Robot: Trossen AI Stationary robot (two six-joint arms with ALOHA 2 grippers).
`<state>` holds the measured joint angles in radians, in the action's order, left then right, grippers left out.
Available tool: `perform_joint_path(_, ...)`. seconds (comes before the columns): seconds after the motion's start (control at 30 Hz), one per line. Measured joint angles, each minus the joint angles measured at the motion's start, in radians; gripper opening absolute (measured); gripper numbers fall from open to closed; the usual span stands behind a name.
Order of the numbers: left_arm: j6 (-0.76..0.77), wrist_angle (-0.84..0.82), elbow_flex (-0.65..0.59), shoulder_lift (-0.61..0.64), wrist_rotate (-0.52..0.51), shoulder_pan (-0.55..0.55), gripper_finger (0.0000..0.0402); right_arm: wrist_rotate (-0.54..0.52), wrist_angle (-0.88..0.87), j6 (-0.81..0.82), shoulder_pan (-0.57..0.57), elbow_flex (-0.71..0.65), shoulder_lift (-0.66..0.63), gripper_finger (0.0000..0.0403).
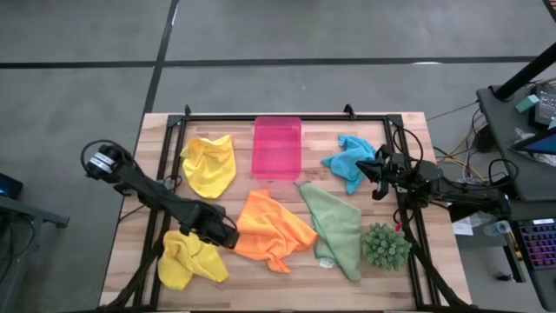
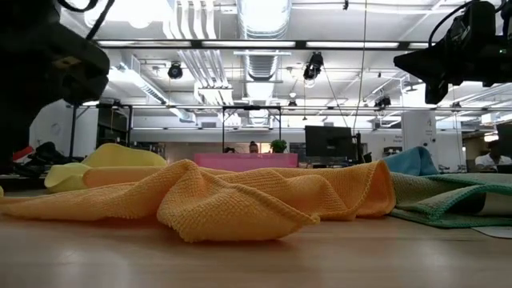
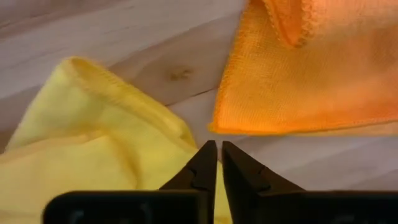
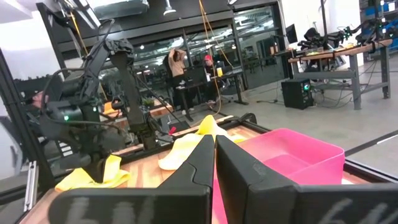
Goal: Fold microfiber towels
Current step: Fold the orange towel
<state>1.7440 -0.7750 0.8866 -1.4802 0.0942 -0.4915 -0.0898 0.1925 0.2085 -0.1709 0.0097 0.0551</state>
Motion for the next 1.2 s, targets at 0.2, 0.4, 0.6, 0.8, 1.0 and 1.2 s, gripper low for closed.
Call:
perform_joint_path(0.2, -0.02, 0.068, -0.009, -0.046, 0.0, 0.001, 0.0093, 0.0, 0.0, -0.001, 0.0, 0.0, 0.0, 0.0009)
perform_joint_path(0.4, -0.023, 0.06, -0.012, -0.062, 0.001, 0.001, 0.0187, 0.0, 0.0, -0.002, 0.0, 0.0, 0.0, 0.0009)
perform_joint_path(0.6, -0.03, 0.08, -0.03, -0.063, 0.001, 0.001, 0.0224, 0.0, 0.0, -0.003, 0.0, 0.0, 0.0, 0.0009)
perform_joint_path(0.8, -0.031, 0.093, -0.031, -0.063, -0.012, 0.001, 0.0225, 0.0, 0.0, -0.003, 0.0, 0.0, 0.0, 0.0009)
perform_joint_path(1.0, -0.031, 0.121, -0.033, -0.063, -0.037, 0.005, 0.0225, 0.0, 0.0, -0.003, 0.0, 0.0, 0.0, 0.0009)
perform_joint_path(1.2, -0.027, 0.204, -0.07, -0.063, -0.05, 0.009, 0.0225, 0.0, 0.0, -0.003, 0.0, 0.0, 0.0, 0.0009)
